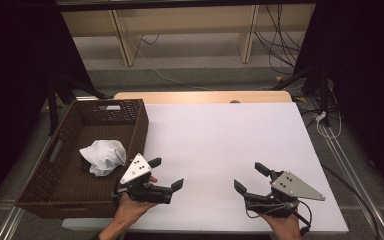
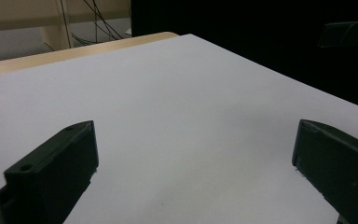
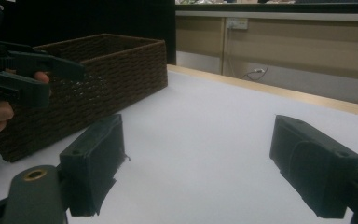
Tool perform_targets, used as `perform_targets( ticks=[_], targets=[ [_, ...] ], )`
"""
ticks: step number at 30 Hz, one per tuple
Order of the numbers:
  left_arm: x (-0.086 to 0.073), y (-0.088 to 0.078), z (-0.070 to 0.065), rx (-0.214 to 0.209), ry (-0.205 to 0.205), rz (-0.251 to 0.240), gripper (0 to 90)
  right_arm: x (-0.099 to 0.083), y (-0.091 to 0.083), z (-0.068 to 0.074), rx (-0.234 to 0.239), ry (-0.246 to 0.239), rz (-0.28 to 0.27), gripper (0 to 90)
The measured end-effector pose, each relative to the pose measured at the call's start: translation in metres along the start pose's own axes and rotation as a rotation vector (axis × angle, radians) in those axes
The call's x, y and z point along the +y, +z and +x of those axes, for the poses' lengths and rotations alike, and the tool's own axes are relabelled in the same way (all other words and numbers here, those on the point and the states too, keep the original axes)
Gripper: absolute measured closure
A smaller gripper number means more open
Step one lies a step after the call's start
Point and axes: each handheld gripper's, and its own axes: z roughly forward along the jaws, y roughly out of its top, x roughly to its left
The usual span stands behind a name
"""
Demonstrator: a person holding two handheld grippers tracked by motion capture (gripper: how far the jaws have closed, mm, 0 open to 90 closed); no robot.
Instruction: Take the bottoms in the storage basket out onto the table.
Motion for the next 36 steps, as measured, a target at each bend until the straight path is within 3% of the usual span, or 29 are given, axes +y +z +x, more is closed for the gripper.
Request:
perform_targets(
  ticks=[21,27,31,36],
  targets=[
    [0.001,0.001,0.002,0.005,0.003,0.006,0.0,0.000,0.000,0.000,-0.004,-0.002,-0.004,18.9],
    [0.001,0.004,0.004,0.009,0.012,0.028,0.0,0.000,0.000,0.000,-0.004,-0.012,-0.002,19.1],
    [0.005,0.000,0.007,-0.020,-0.023,0.014,0.0,0.000,0.000,0.000,-0.005,-0.013,-0.002,19.1],
    [0.022,-0.005,0.007,-0.039,-0.028,-0.007,0.0,0.000,0.000,0.000,-0.009,-0.009,0.004,19.2]
  ],
)
